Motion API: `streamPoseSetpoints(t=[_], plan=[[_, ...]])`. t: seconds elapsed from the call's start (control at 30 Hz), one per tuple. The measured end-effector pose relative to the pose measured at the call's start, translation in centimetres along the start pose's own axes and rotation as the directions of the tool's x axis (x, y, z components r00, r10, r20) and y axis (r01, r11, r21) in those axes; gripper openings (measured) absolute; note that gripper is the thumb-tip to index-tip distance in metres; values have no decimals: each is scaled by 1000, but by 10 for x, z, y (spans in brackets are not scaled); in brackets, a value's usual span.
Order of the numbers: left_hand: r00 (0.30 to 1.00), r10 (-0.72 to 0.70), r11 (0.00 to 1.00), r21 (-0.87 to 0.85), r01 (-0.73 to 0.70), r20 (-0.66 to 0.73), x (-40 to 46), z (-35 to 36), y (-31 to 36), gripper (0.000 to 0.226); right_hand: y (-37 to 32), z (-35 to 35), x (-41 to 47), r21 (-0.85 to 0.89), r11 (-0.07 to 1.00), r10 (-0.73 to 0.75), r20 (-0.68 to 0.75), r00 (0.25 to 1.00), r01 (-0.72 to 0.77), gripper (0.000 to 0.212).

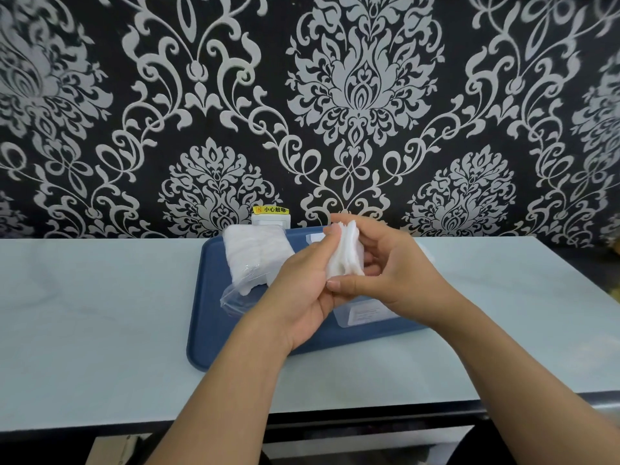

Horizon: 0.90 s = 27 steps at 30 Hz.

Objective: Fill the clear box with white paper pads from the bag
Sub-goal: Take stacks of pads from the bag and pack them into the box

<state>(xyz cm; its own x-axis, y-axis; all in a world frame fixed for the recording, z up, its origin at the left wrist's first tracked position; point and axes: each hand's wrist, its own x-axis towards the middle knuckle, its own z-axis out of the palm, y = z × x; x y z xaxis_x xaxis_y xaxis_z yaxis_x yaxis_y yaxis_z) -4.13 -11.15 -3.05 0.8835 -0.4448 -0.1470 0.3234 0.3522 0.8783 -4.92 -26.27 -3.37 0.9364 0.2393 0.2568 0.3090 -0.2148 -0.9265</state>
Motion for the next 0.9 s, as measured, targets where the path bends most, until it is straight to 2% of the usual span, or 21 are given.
streamPoseSetpoints(t=[0.2, 0.3, 0.37, 0.47, 0.57, 0.63, 0.73, 0.77, 0.83, 0.9], plan=[[1000, -21, 999, 50, 21, -3, -1, 4, -2, 51, -5, 5, 0, -317, 947, -57, -24, 998, 46, 71], [997, -70, 997, 21, 70, 32, -1, 4, 1, 49, -6, 4, -1, -351, 936, -23, 13, 1000, 26, 93], [997, -65, 998, -14, 66, 42, 1, 4, 0, 42, -7, 4, -1, -340, 940, -34, 12, 999, 36, 100], [997, -47, 997, -52, 50, 58, 5, 4, 0, 28, -9, 6, -2, -291, 955, -70, -29, 997, 59, 87], [999, -39, 999, -37, 40, 24, 9, 4, -3, 29, -6, 5, -2, -278, 959, -58, -11, 998, 53, 88], [1000, -23, 1000, -6, 23, 2, 14, 2, -7, 39, -6, -3, -3, -123, 992, -13, 69, 998, 22, 90], [999, -29, 999, 34, 28, 33, 17, -1, -7, 62, -8, -19, -1, 217, 971, 76, 120, 990, -101, 67], [998, -39, 998, 50, 37, 40, 17, -1, -6, 66, -7, -22, 0, 234, 965, 97, 111, 989, -121, 58], [999, -44, 997, 69, 42, 30, 15, 1, -5, 64, -5, -21, 0, 133, 985, 100, 76, 992, -110, 45], [999, -7, 998, 68, 9, -35, 16, 6, -5, 45, -3, -16, -1, 84, 994, 76, 10, 997, -77, 39]])
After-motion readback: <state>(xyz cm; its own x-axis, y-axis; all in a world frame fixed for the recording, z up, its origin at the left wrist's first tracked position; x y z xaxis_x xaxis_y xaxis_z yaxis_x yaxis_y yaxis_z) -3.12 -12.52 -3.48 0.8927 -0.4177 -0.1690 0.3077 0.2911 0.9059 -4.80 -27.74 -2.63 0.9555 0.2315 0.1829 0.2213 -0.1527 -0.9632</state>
